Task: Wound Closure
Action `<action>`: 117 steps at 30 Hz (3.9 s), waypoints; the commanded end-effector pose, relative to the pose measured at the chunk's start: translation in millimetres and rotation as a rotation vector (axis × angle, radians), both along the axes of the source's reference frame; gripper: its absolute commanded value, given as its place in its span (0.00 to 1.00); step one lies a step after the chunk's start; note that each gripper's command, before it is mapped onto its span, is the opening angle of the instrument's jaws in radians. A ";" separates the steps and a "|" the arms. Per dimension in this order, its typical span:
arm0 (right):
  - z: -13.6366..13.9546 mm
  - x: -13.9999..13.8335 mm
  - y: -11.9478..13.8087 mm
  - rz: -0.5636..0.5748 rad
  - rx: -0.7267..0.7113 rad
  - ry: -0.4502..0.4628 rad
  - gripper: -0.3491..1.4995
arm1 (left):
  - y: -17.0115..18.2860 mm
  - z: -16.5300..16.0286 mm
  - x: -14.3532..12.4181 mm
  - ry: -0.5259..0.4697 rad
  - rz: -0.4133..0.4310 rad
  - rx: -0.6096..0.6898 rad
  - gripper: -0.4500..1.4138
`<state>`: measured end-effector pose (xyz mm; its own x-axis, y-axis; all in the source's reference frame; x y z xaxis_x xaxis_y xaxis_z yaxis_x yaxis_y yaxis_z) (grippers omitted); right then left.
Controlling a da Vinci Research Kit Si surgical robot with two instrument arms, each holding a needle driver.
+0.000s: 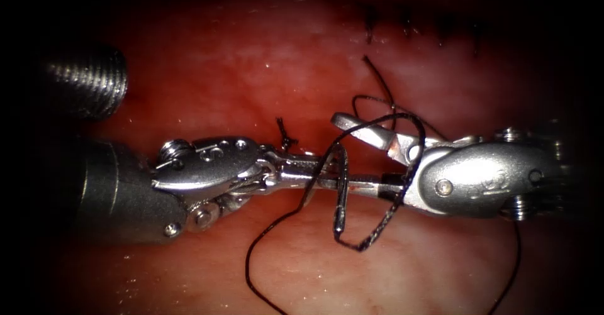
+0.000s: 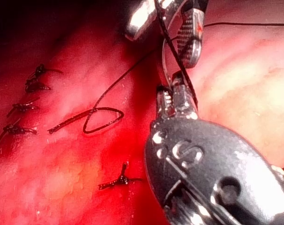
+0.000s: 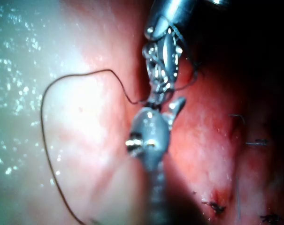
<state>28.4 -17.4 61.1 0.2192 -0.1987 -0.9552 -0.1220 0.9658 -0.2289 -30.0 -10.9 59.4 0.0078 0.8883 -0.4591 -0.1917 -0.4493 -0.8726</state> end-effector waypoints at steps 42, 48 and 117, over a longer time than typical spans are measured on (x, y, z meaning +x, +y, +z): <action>1.4 -1.9 0.4 0.005 -0.169 -0.002 0.00 | 0.7 -1.1 0.0 0.014 0.051 0.013 0.52; 3.9 -2.5 0.9 0.004 -0.117 0.018 0.00 | -0.6 0.1 0.8 0.189 0.180 -0.031 0.53; 12.1 -1.0 2.5 -0.166 -0.455 -0.305 0.00 | -6.2 9.6 -1.3 0.654 0.422 -0.247 0.20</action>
<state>26.6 -14.8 73.0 0.4063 -0.6317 -0.6602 0.1638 0.7612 -0.6275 -30.7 -17.0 68.5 -0.6430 0.6292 -0.4366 -0.4006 -0.7622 -0.5084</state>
